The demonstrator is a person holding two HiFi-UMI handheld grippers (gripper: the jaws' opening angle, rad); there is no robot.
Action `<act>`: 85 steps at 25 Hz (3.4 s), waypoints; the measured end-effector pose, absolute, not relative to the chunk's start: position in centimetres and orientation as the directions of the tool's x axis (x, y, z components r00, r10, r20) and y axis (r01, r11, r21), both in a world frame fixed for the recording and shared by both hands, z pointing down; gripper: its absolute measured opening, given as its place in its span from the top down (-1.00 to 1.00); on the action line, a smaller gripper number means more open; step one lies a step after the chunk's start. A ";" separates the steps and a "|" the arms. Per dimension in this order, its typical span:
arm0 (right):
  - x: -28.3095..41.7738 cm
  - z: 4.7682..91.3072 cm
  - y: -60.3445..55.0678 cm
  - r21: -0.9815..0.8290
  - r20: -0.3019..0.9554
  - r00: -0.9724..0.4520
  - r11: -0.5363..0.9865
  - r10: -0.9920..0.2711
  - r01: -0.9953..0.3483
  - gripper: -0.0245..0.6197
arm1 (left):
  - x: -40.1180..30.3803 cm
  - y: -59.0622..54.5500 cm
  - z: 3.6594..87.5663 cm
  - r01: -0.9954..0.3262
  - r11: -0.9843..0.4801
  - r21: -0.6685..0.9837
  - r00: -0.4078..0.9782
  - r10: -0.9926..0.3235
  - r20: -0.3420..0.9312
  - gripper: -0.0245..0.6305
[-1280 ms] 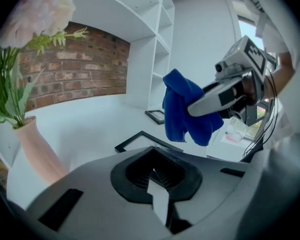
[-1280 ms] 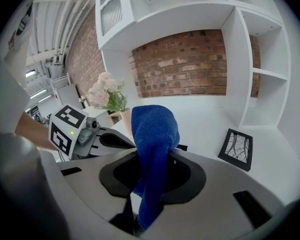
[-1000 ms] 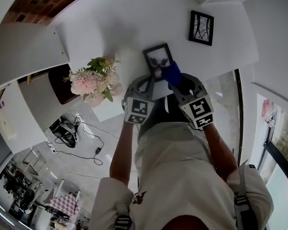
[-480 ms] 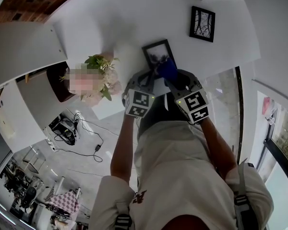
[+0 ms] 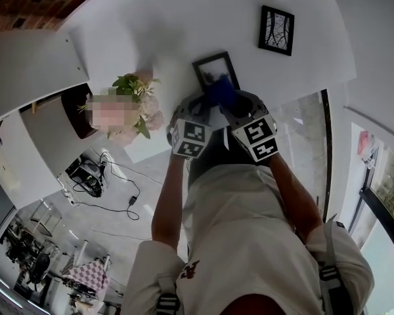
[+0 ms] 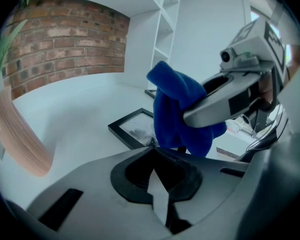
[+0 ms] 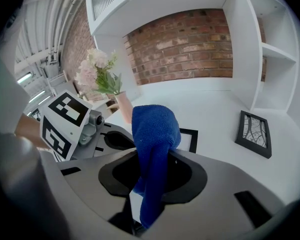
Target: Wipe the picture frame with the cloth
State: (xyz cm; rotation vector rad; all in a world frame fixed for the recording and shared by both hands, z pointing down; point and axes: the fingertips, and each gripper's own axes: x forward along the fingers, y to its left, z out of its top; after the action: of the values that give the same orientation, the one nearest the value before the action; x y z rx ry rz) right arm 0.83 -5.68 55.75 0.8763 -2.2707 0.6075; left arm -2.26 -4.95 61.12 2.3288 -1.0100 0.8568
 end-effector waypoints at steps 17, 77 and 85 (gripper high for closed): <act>-1.2 59.2 -5.9 -0.209 0.747 -0.557 0.666 -0.364 -0.716 0.58 | -2.2 -5.1 61.0 -0.766 -0.621 0.166 0.544 -0.489 0.681 0.93; 4.9 60.4 -8.8 0.023 0.826 -0.326 0.606 -0.459 -0.795 0.61 | -2.2 -4.8 61.1 -0.769 -0.620 0.156 0.535 -0.491 0.687 0.93; 7.9 59.5 -10.2 0.078 0.828 -0.257 0.557 -0.498 -0.827 0.63 | -2.2 -4.9 61.2 -0.766 -0.624 0.154 0.535 -0.487 0.690 0.93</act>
State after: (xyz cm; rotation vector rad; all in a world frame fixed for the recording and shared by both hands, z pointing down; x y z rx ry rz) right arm 7.90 -10.23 59.50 1.0735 -1.9189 0.4753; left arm -2.24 -4.88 61.22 2.3338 -1.0199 0.8517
